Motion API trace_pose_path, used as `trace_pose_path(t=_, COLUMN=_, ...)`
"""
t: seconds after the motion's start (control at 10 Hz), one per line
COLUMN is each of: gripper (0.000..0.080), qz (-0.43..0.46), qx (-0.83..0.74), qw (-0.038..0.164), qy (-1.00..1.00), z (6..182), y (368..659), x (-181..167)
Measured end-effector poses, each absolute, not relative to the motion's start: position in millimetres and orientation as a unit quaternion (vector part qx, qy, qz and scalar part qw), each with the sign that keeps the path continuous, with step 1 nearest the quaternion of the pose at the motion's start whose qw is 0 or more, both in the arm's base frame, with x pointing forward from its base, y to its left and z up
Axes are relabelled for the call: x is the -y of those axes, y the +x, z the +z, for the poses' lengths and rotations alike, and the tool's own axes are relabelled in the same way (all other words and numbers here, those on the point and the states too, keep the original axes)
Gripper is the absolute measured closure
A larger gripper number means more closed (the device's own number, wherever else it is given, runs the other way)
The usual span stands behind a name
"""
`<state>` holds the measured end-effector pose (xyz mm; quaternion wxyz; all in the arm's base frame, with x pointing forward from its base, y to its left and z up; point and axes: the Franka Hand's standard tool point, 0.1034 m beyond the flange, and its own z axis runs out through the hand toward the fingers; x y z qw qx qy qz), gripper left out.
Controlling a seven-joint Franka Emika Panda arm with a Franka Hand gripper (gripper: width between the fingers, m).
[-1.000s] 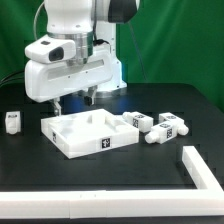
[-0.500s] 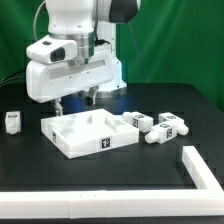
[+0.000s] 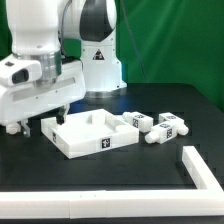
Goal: Assemble one leg
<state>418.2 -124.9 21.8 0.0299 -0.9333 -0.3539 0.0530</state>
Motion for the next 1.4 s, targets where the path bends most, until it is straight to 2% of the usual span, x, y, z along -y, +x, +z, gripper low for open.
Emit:
trace_pose_path(t=0.3, gripper=0.015, qz=0.052, qx=0.34, qw=0.029, qy=-0.939, z=21.3, y=418.8, x=124.7)
trace_pose_path(t=0.5, gripper=0.015, qz=0.041, qx=0.23, qw=0.022, qy=-0.972, z=16.3, y=425.0, x=119.2)
trace_pose_path(t=0.7, gripper=0.015, qz=0.042, qx=0.183, qw=0.038, qy=-0.981, z=15.6, y=428.8, x=126.0)
trace_pose_path(t=1.0, gripper=0.015, qz=0.043, qx=0.185, qw=0.038, qy=-0.981, z=14.3, y=427.7, x=124.0)
trace_pose_path(t=1.2, gripper=0.015, qz=0.021, qx=0.198, qw=0.02, qy=-0.98, z=10.2, y=430.7, x=118.0)
trace_pose_path(t=1.4, gripper=0.015, qz=0.013, qx=0.23, qw=0.014, qy=-0.973, z=6.3, y=433.5, x=117.7)
